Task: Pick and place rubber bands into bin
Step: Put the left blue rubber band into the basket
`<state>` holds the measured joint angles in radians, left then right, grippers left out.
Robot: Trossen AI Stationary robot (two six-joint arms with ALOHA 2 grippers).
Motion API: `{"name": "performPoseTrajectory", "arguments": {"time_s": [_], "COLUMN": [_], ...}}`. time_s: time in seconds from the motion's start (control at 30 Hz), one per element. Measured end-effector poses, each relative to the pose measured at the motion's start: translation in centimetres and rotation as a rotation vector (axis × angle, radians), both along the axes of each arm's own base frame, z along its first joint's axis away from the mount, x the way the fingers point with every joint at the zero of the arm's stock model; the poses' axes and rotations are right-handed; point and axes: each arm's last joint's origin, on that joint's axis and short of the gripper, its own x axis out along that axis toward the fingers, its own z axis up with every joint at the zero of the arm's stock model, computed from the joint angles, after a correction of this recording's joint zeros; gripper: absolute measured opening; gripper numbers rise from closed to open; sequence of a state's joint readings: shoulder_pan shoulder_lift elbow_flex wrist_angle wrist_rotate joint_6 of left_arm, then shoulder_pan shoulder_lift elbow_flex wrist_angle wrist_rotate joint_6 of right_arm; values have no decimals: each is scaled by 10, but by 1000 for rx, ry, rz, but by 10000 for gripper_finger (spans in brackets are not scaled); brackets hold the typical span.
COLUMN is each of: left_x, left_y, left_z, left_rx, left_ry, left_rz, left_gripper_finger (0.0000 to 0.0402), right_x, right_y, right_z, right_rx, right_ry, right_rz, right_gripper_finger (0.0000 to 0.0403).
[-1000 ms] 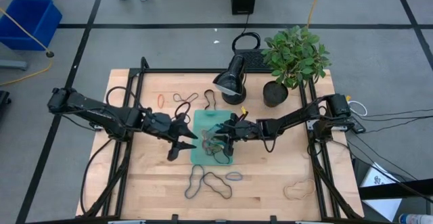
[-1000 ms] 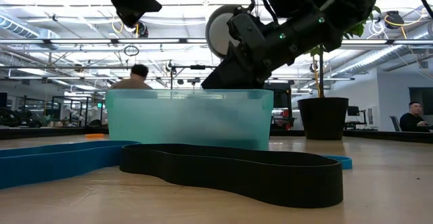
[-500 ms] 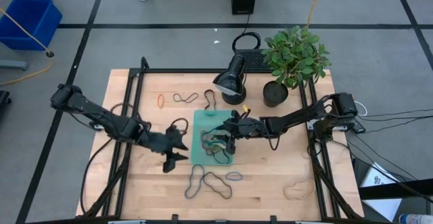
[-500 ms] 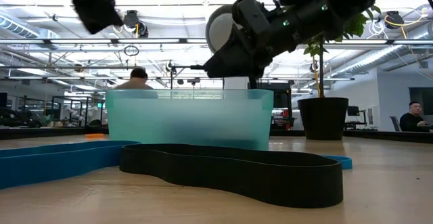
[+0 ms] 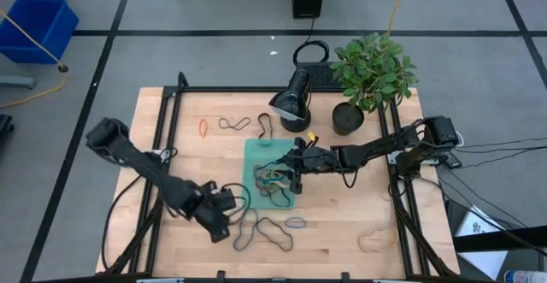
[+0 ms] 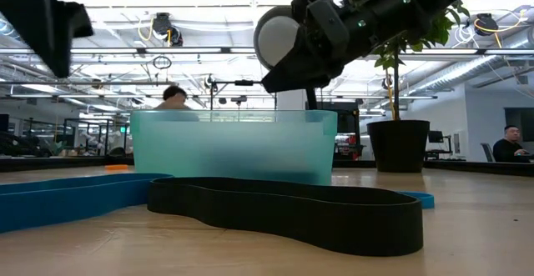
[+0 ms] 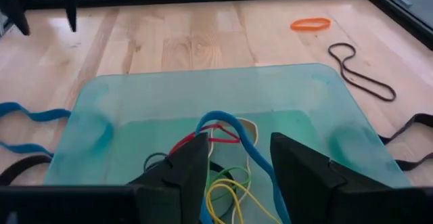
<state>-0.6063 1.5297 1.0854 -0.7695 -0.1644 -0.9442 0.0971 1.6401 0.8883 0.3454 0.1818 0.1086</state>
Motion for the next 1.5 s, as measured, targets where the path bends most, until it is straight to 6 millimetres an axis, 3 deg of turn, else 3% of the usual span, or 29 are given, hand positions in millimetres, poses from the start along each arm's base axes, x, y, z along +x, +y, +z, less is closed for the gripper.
{"name": "performPoseTrajectory", "arguments": {"time_s": [0.23,0.4,0.57,0.77,1.07,1.5], "left_x": [36,53,61,67,70,87], "left_y": [-25,-37,-38,-34,-30,-17], "left_z": [-9,-30,-57,-75,-77,-75], "left_rx": [-38,-34,-57,-125,-158,-164], "left_ry": [92,149,245,351,379,265], "left_rz": [107,123,217,309,317,309], "left_gripper_finger": [186,186,186,186,186,186], "right_x": [-1,-2,-2,-2,-2,-2], "right_y": [0,0,0,0,0,0], "right_z": [-1,-3,-4,-4,-4,-4], "right_rx": [-25,-44,-44,-53,-84,-97], "right_ry": [17,42,48,50,53,55], "right_rz": [13,22,23,27,45,51], "right_gripper_finger": [153,156,155,151,151,151]}}
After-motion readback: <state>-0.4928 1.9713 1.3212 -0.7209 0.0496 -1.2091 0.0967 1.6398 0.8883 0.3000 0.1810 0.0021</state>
